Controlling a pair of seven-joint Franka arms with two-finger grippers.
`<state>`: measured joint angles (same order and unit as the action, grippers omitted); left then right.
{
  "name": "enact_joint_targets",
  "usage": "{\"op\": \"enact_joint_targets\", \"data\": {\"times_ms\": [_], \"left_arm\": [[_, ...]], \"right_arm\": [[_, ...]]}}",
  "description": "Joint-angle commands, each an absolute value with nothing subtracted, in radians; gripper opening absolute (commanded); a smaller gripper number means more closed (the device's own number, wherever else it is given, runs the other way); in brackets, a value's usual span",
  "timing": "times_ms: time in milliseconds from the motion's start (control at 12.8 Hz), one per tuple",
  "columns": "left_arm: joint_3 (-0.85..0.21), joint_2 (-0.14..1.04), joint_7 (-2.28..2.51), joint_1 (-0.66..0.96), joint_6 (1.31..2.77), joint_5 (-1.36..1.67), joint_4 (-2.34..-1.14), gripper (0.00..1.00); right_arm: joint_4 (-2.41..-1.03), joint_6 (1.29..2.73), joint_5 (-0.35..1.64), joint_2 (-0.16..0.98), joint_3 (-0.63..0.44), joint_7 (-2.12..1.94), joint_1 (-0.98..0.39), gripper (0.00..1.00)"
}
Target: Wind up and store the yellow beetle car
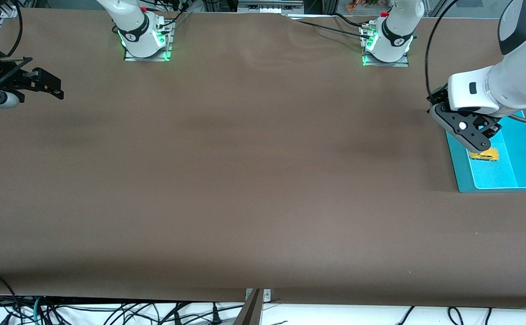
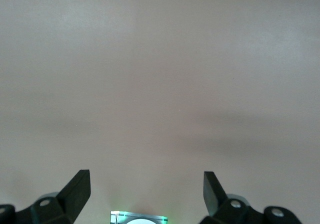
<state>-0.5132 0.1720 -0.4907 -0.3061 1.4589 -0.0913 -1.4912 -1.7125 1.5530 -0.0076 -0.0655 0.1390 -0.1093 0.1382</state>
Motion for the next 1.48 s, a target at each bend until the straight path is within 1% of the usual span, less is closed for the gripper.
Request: {"op": "enact_joint_targets", "data": {"times_ms": [0, 78, 156, 234, 312, 391, 469, 625, 781, 1094, 1406], "left_arm": [[-0.285, 0.115, -0.402, -0.156, 1.46, 0.0, -1.539, 1.0], [-0.19, 0.109, -0.39, -0.079, 1.479, -0.003, -1.54, 1.0], [-0.116, 0.107, -0.384, -0.028, 1.502, 0.011, -1.543, 1.0], [-0.068, 0.085, -0.359, -0.011, 1.509, 0.047, -1.561, 1.0], [-0.039, 0.048, -0.295, -0.006, 1.564, 0.089, -1.622, 1.0], [0.003, -0.006, -0.213, 0.026, 1.641, 0.089, -1.687, 1.0], [0.041, -0.032, -0.165, 0.056, 1.702, 0.087, -1.731, 1.0], [0.046, -0.055, -0.152, 0.057, 1.712, 0.084, -1.746, 1.0], [0.043, -0.071, -0.152, 0.057, 1.709, 0.007, -1.75, 1.0], [0.043, -0.071, -0.027, 0.049, 1.667, 0.024, -1.749, 1.0], [0.038, -0.058, -0.015, 0.051, 1.6, 0.023, -1.712, 1.0]], "right_arm": [[-1.683, 1.526, -0.006, -0.055, 0.135, -0.092, 0.133, 1.0], [-1.683, 1.526, -0.006, -0.055, 0.135, -0.094, 0.133, 1.0], [-1.681, 1.528, -0.006, -0.055, 0.135, -0.094, 0.135, 1.0], [-1.681, 1.531, -0.006, -0.055, 0.135, -0.094, 0.135, 1.0], [-1.68, 1.534, -0.006, -0.055, 0.135, -0.092, 0.133, 1.0], [-1.672, 1.531, -0.006, -0.055, 0.137, -0.092, 0.132, 1.0], [-1.671, 1.528, -0.005, -0.055, 0.137, -0.092, 0.13, 1.0], [-1.669, 1.528, -0.005, -0.054, 0.137, -0.092, 0.132, 1.0], [-1.669, 1.528, -0.006, -0.054, 0.137, -0.092, 0.132, 1.0], [-1.669, 1.526, -0.005, -0.054, 0.137, -0.092, 0.132, 1.0], [-1.671, 1.525, -0.005, -0.054, 0.137, -0.091, 0.13, 1.0]]}}
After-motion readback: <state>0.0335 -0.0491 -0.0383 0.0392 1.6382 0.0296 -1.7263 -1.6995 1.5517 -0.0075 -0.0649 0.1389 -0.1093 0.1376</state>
